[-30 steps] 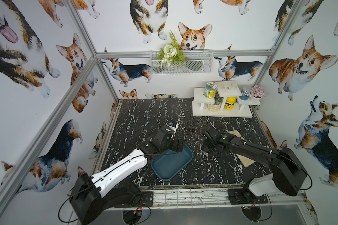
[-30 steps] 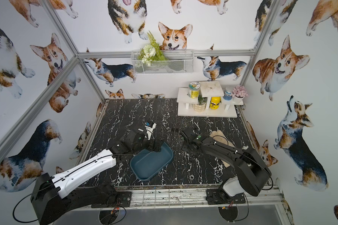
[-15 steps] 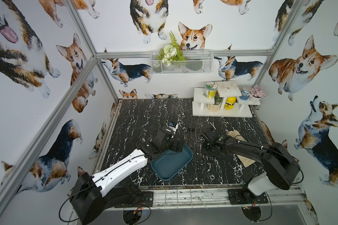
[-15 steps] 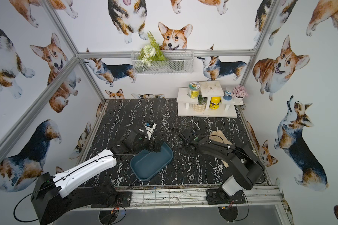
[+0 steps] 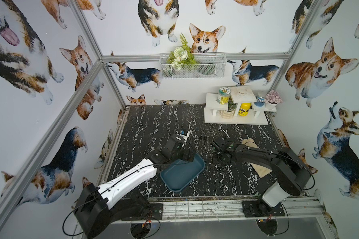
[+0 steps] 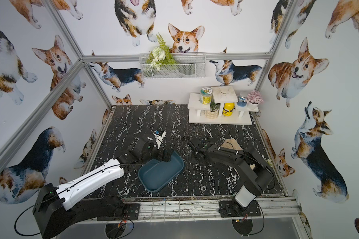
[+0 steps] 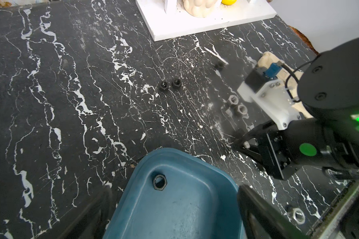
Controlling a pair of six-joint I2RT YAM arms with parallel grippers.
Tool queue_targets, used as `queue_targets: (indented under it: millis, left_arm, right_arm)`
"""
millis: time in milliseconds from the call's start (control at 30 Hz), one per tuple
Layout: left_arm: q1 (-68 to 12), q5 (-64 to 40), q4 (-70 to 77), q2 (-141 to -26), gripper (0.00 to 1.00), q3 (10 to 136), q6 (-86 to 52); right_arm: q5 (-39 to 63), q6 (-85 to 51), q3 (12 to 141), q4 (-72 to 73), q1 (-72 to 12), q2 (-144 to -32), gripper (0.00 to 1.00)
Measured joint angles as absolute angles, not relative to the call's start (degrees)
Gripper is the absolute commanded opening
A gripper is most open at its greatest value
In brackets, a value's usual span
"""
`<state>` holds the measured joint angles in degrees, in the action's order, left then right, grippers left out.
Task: Put the nuts on the desktop into the storage box
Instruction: Pick up the nut from the center of the board.
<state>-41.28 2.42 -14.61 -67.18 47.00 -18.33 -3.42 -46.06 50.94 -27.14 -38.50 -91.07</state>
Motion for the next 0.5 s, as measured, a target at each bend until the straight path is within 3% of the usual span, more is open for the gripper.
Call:
queue_targets:
  millis: [267,500]
  left_arm:
    - [-41.28,-10.37,-4.93,-60.97,1.0,39.0,-12.93]
    - [-43.11,-21.39,-3.75,-57.28,1.0,36.36,0.34]
  right_arm:
    - [3.49,-42.46,51.07,-27.27,-38.59,-82.35,0.16]
    - [19.64,-40.25,52.01,-25.8,-38.59,-77.56,0.17]
